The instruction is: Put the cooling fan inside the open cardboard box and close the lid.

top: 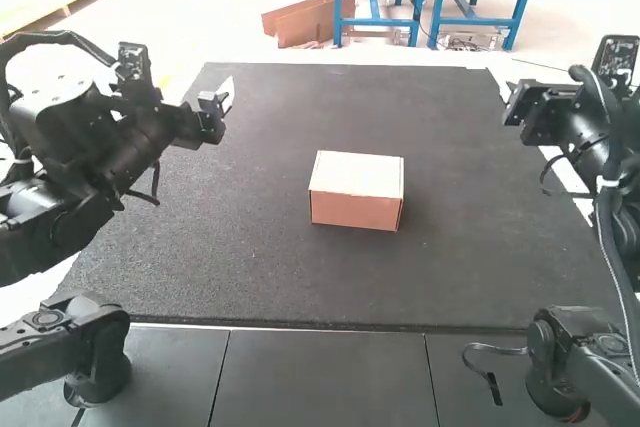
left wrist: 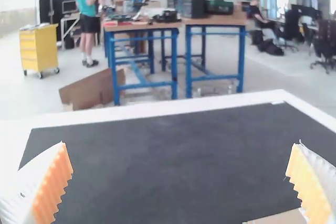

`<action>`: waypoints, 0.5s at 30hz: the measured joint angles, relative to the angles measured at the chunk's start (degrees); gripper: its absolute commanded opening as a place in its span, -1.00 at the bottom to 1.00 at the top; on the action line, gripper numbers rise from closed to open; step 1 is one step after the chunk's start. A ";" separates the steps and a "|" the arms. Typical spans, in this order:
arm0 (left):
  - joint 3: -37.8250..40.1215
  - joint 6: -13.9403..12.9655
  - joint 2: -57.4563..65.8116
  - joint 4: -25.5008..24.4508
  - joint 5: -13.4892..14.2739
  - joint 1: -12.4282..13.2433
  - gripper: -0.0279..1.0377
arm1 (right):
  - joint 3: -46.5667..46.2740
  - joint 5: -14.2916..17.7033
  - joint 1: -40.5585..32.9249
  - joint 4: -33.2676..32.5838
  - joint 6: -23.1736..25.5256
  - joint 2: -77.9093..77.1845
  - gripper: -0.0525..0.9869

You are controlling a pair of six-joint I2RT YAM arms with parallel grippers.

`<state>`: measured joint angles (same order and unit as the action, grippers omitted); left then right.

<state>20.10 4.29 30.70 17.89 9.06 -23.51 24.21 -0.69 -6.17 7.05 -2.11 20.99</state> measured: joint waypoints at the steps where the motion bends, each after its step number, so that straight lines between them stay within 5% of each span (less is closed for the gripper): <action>1: -1.55 0.00 -1.92 0.52 0.44 -0.02 0.85 | -2.08 0.70 0.00 0.42 -0.24 -2.10 0.85; 9: -13.40 0.00 -16.00 -0.11 3.21 0.31 0.85 | -14.58 4.98 0.09 5.01 -3.30 -14.80 0.85; 15: -18.21 0.00 -26.40 -5.90 4.09 0.42 0.85 | -21.79 6.86 0.15 7.41 -4.33 -20.65 0.85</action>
<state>1.89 4.29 4.29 11.99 13.15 -23.09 2.42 6.17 -6.02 14.46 -6.44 0.34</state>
